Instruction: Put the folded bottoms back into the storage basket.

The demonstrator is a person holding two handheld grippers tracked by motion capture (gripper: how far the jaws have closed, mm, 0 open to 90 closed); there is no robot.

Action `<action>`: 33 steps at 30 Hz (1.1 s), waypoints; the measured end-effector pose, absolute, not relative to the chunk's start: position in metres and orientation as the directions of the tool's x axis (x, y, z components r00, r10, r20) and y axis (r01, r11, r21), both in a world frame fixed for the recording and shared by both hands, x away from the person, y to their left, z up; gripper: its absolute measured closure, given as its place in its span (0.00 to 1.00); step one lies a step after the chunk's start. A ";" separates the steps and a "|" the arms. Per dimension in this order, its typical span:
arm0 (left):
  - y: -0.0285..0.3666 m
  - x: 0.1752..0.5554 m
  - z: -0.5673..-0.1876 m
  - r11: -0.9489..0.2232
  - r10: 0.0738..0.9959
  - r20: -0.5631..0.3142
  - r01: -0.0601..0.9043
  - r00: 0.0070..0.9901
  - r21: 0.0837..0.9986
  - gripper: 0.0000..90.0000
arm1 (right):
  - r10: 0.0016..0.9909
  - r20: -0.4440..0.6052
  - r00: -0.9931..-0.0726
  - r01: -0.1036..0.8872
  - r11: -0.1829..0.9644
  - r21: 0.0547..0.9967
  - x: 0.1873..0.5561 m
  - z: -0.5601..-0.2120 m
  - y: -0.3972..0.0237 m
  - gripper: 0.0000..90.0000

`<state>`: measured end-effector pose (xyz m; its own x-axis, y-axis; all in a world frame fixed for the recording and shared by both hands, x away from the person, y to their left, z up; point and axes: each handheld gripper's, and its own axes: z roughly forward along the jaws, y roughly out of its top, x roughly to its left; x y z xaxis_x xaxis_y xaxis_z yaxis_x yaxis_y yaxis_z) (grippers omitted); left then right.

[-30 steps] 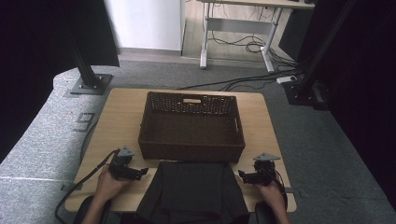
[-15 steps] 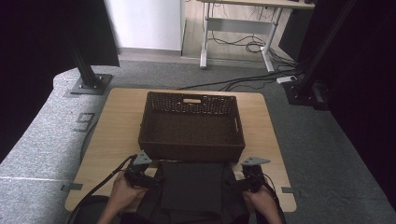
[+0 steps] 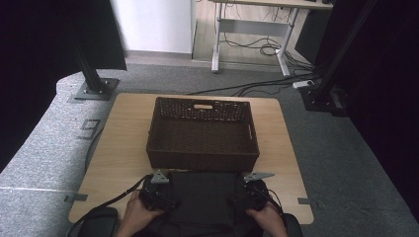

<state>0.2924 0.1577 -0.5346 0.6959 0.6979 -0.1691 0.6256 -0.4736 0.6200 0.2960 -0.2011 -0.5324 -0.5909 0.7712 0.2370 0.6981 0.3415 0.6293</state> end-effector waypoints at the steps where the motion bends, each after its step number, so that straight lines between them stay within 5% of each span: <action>1: 0.158 0.292 -0.536 -0.470 0.699 -0.176 0.631 0.693 0.617 0.00 | 0.768 0.248 -0.591 0.703 0.340 0.625 0.295 -0.534 -0.202 0.00; 16: 0.166 0.286 -0.538 -0.434 0.704 -0.227 0.661 0.673 0.613 0.00 | 0.721 0.333 -0.607 0.737 0.354 0.576 0.293 -0.537 -0.205 0.00; 22: 0.163 0.282 -0.536 -0.428 0.670 -0.269 0.656 0.692 0.621 0.15 | 0.682 0.369 -0.631 0.735 0.373 0.566 0.291 -0.536 -0.187 0.05; 27: 0.158 0.284 -0.536 -0.435 0.646 -0.290 0.652 0.707 0.621 0.27 | 0.680 0.390 -0.621 0.746 0.359 0.561 0.295 -0.535 -0.184 0.32; 33: 0.148 0.286 -0.535 -0.455 0.636 -0.284 0.646 0.718 0.614 0.41 | 0.644 0.445 -0.622 0.755 0.341 0.560 0.301 -0.538 -0.177 0.46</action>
<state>0.2858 0.1479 -0.5349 0.7177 0.6356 -0.2843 0.6456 -0.4545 0.6136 0.3008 -0.1771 -0.5379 -0.6218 0.6444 0.4451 0.7547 0.3411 0.5604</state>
